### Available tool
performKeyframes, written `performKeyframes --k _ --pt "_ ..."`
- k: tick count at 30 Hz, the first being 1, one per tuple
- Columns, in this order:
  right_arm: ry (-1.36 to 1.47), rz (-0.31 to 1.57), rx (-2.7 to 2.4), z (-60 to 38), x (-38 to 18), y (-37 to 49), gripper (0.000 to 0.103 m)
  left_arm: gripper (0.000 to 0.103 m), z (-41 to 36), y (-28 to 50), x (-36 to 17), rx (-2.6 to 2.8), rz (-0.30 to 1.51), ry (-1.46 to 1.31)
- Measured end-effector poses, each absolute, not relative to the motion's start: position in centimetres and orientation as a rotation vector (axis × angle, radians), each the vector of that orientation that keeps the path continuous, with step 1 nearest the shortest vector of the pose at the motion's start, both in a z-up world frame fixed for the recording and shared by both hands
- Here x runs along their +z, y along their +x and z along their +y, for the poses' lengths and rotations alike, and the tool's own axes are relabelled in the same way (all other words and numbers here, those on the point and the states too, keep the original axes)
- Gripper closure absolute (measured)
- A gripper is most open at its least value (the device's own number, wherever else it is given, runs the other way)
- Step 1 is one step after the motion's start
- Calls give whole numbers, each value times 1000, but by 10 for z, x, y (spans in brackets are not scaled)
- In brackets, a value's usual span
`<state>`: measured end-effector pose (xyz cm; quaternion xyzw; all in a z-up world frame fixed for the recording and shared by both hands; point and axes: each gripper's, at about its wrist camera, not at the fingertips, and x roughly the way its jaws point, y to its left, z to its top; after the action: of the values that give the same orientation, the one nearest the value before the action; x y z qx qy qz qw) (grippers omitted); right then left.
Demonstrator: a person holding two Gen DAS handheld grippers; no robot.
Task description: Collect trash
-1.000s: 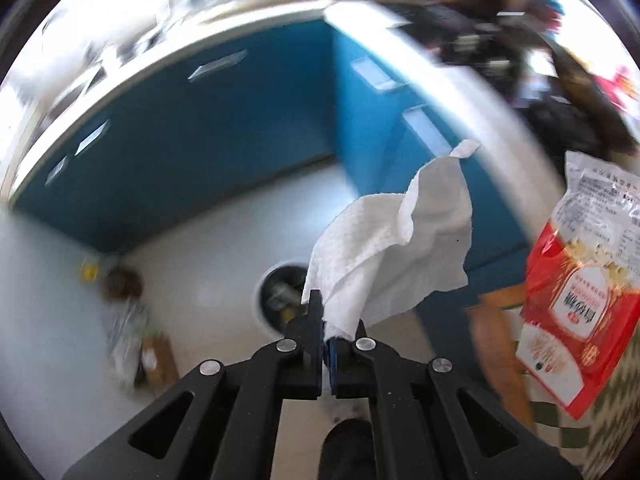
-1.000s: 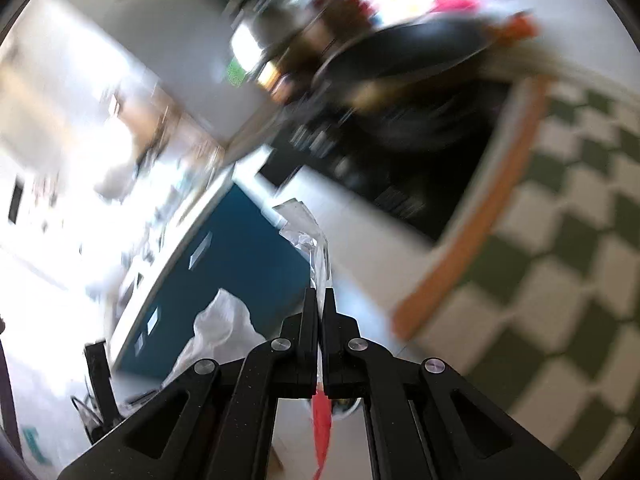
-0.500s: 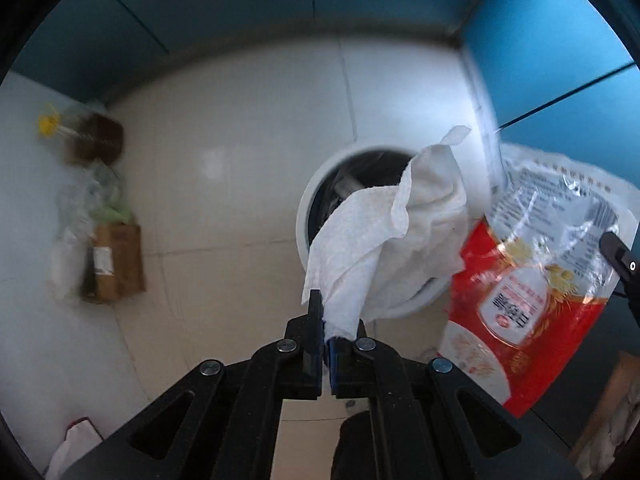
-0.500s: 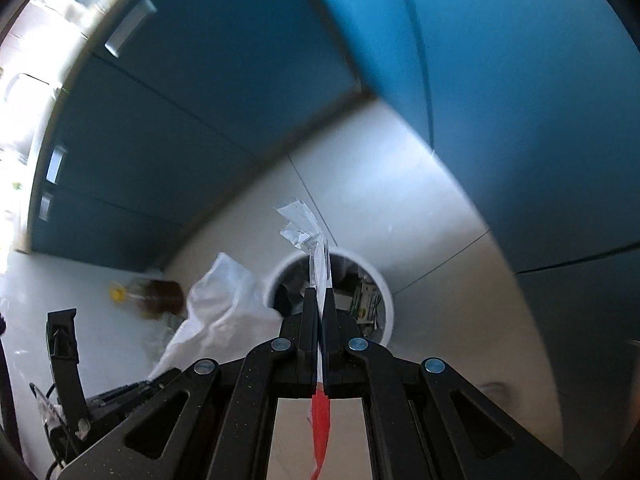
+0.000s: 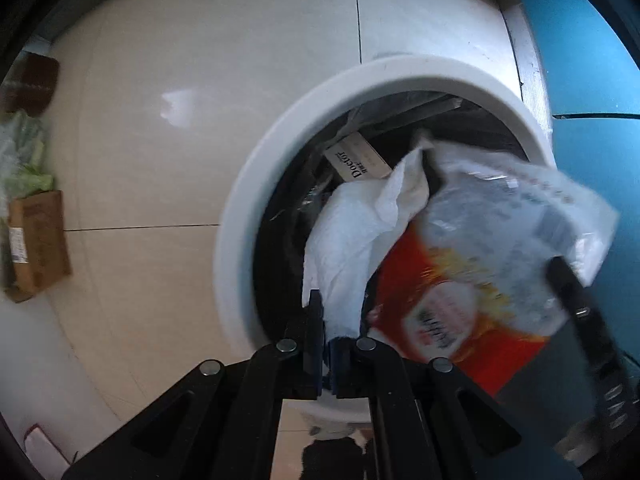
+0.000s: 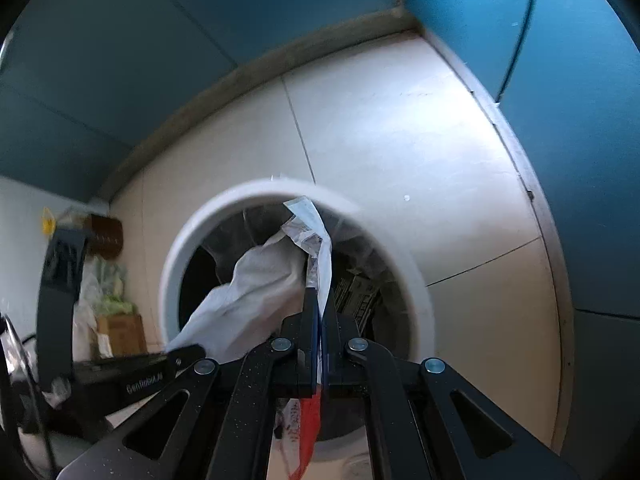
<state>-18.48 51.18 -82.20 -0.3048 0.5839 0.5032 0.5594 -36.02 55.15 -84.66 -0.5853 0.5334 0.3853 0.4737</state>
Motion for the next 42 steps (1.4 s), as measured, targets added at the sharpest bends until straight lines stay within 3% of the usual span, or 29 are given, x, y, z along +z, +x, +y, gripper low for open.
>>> performKeyframes --k 3,5,6,7,9,10,11,12,13,15,22,32,42 --pt "-788 1397 1195 522 -839 -191 101 102 556 -351 -844 928 1300 -1440" --pt "-802 1402 1189 525 -836 -191 95 100 556 -350 -833 914 1278 -1435" --pt "-799 1404 1197 527 -833 -190 81 99 557 -347 -825 921 1270 -1429" --pt "-797 1396 1197 526 -828 -186 57 97 556 -347 -820 933 1274 -1417" --pt "-770 1372 1192 521 -808 -178 27 87 551 -348 -802 971 1269 -1367" --pt "-767 1360 1188 518 -800 -174 25 60 550 -349 -797 985 1263 -1359" --pt "-775 1346 1173 514 -789 -170 25 15 548 -351 -789 1000 1257 -1350" --pt "-789 1330 1160 511 -782 -166 22 0 545 -354 -778 1022 1250 -1333" --pt "-809 1305 1143 506 -772 -162 11 0 543 -356 -768 1048 1241 -1312" --pt "-856 1255 1120 496 -752 -163 1 0 533 -361 -740 1092 1246 -1253" --pt "-954 1138 1123 452 -657 -178 0 0 491 -376 -640 1218 1204 -1126" --pt "-866 950 1176 379 -415 -196 0 0 414 -376 -410 1318 1013 -965" --pt "-785 846 1272 285 -225 -203 0 0 309 -382 -243 1377 847 -854"
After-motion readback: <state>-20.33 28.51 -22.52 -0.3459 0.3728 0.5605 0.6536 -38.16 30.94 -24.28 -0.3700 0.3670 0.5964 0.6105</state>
